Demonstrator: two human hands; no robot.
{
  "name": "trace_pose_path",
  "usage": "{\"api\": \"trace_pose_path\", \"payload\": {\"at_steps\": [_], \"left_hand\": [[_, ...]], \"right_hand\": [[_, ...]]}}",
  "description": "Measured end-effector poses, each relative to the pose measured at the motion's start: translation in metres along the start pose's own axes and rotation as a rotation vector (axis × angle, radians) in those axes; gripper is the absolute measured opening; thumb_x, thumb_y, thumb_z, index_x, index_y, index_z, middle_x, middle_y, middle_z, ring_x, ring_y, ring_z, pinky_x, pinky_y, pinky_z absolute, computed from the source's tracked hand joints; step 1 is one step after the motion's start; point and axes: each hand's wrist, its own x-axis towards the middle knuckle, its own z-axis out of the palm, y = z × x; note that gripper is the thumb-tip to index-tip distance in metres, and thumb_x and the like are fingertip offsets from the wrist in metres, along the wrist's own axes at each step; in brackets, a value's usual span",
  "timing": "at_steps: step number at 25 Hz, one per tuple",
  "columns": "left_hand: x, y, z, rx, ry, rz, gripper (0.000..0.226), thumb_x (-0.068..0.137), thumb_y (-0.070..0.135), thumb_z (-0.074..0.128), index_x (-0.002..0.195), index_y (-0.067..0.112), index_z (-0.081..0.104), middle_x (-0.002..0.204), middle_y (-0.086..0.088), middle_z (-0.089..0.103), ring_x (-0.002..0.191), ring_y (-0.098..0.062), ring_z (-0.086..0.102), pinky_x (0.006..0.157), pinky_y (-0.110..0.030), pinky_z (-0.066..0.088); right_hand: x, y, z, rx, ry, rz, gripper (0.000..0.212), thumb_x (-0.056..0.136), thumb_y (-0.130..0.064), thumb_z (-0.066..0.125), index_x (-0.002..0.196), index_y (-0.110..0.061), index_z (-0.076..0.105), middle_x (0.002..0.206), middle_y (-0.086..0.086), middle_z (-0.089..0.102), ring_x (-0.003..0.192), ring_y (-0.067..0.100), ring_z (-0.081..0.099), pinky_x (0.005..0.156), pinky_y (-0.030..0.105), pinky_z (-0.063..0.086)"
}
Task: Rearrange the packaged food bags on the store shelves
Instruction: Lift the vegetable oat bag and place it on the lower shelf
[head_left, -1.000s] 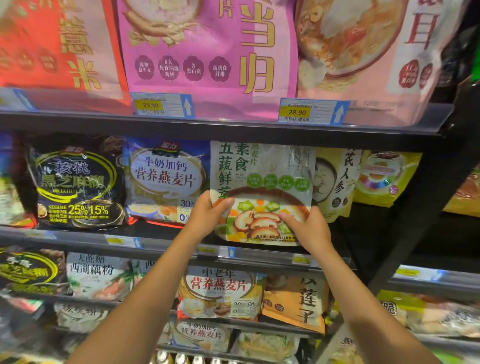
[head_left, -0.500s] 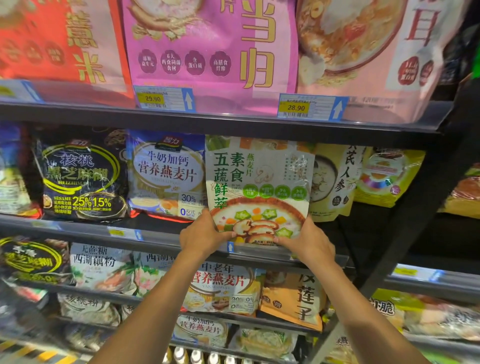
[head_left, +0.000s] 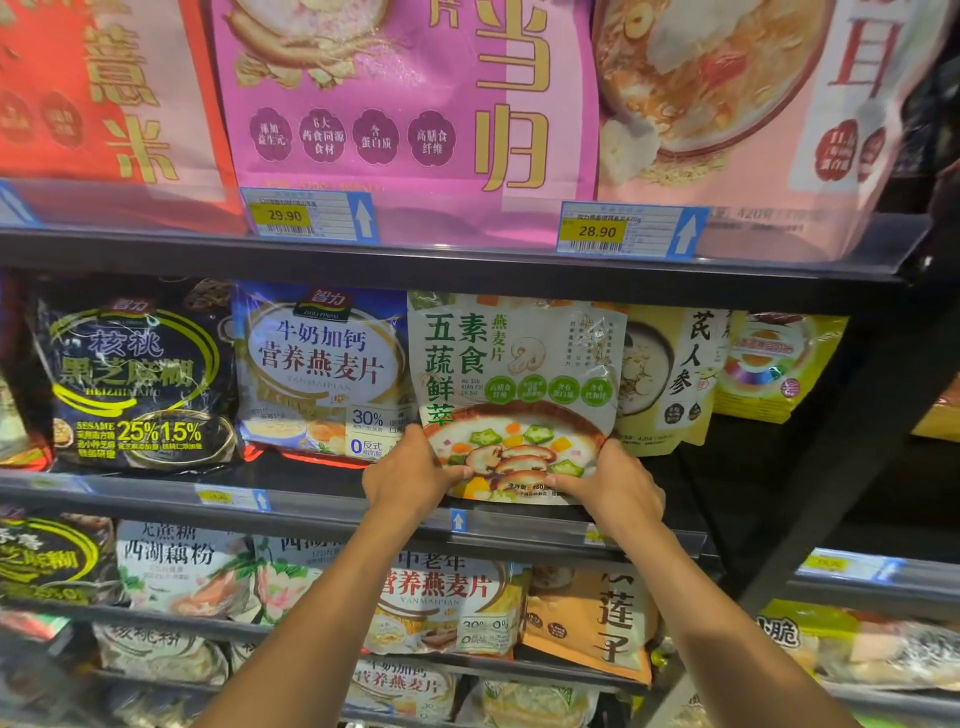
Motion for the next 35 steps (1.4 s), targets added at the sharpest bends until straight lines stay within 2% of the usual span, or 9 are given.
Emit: {"api": "trace_pose_path", "payload": {"at_steps": [7, 12, 14, 16, 19, 23, 30, 35], "left_hand": [[-0.003, -0.008, -0.004, -0.026, -0.041, 0.02, 0.073, 0.071, 0.074, 0.079, 0.114, 0.026, 0.042, 0.11, 0.006, 0.07, 0.106, -0.026, 0.07, 0.088, -0.045, 0.056], [-0.019, -0.015, -0.011, -0.035, -0.042, 0.04, 0.063, 0.077, 0.069, 0.077, 0.112, 0.027, 0.044, 0.11, 0.005, 0.07, 0.108, -0.026, 0.068, 0.092, -0.047, 0.056], [-0.031, -0.017, -0.013, -0.044, -0.007, 0.057, 0.065, 0.078, 0.069, 0.076, 0.12, 0.03, 0.047, 0.117, 0.006, 0.07, 0.114, -0.025, 0.067, 0.093, -0.048, 0.056], [-0.046, -0.018, -0.015, -0.067, 0.047, 0.09, 0.067, 0.079, 0.067, 0.077, 0.129, 0.032, 0.049, 0.125, 0.007, 0.069, 0.122, -0.026, 0.064, 0.094, -0.05, 0.056], [-0.066, -0.019, -0.015, -0.059, 0.107, 0.116, 0.073, 0.083, 0.062, 0.077, 0.141, 0.028, 0.047, 0.137, 0.002, 0.063, 0.133, -0.029, 0.055, 0.098, -0.051, 0.054], [-0.097, -0.022, -0.012, 0.002, 0.154, 0.167, 0.091, 0.088, 0.065, 0.069, 0.16, 0.024, 0.031, 0.158, 0.0, 0.047, 0.147, -0.026, 0.042, 0.112, -0.048, 0.045], [-0.156, -0.031, -0.01, 0.059, 0.171, 0.305, 0.088, 0.093, 0.067, 0.061, 0.163, 0.028, 0.025, 0.173, 0.001, 0.025, 0.161, -0.023, 0.018, 0.127, -0.05, 0.027], [-0.222, -0.046, -0.008, 0.066, 0.132, 0.342, 0.086, 0.095, 0.067, 0.057, 0.165, 0.028, 0.025, 0.175, 0.002, 0.016, 0.163, -0.023, 0.008, 0.13, -0.051, 0.019]], "right_hand": [[-0.009, 0.003, -0.004, 0.021, -0.043, -0.002, 0.085, 0.064, -0.074, 0.082, 0.123, -0.023, 0.047, 0.122, -0.001, 0.066, 0.118, 0.027, 0.064, 0.083, 0.041, 0.049], [-0.023, 0.014, -0.011, 0.131, -0.038, -0.062, 0.087, 0.064, -0.069, 0.084, 0.129, -0.029, 0.043, 0.125, -0.005, 0.064, 0.118, 0.026, 0.064, 0.087, 0.047, 0.056], [-0.032, 0.019, -0.015, 0.17, -0.028, -0.095, 0.087, 0.064, -0.071, 0.081, 0.132, -0.032, 0.043, 0.128, -0.007, 0.064, 0.119, 0.024, 0.065, 0.089, 0.049, 0.057], [-0.042, 0.026, -0.019, 0.194, -0.019, -0.133, 0.094, 0.068, -0.071, 0.078, 0.144, -0.031, 0.04, 0.14, -0.005, 0.06, 0.125, 0.023, 0.062, 0.092, 0.05, 0.057], [-0.056, 0.034, -0.027, 0.169, 0.022, -0.187, 0.09, 0.079, -0.062, 0.075, 0.152, -0.026, 0.037, 0.149, 0.001, 0.054, 0.135, 0.027, 0.054, 0.101, 0.051, 0.053], [-0.078, 0.044, -0.036, 0.131, 0.042, -0.216, 0.088, 0.088, -0.06, 0.069, 0.158, -0.022, 0.032, 0.157, 0.005, 0.046, 0.144, 0.029, 0.042, 0.111, 0.052, 0.045], [-0.132, 0.065, -0.05, 0.121, 0.074, -0.292, 0.083, 0.091, -0.059, 0.066, 0.158, -0.024, 0.034, 0.163, -0.002, 0.036, 0.149, 0.022, 0.034, 0.117, 0.045, 0.038], [-0.201, 0.073, -0.047, 0.103, 0.065, -0.284, 0.083, 0.091, -0.061, 0.064, 0.159, -0.026, 0.033, 0.168, -0.003, 0.027, 0.155, 0.021, 0.025, 0.122, 0.045, 0.031]]}}
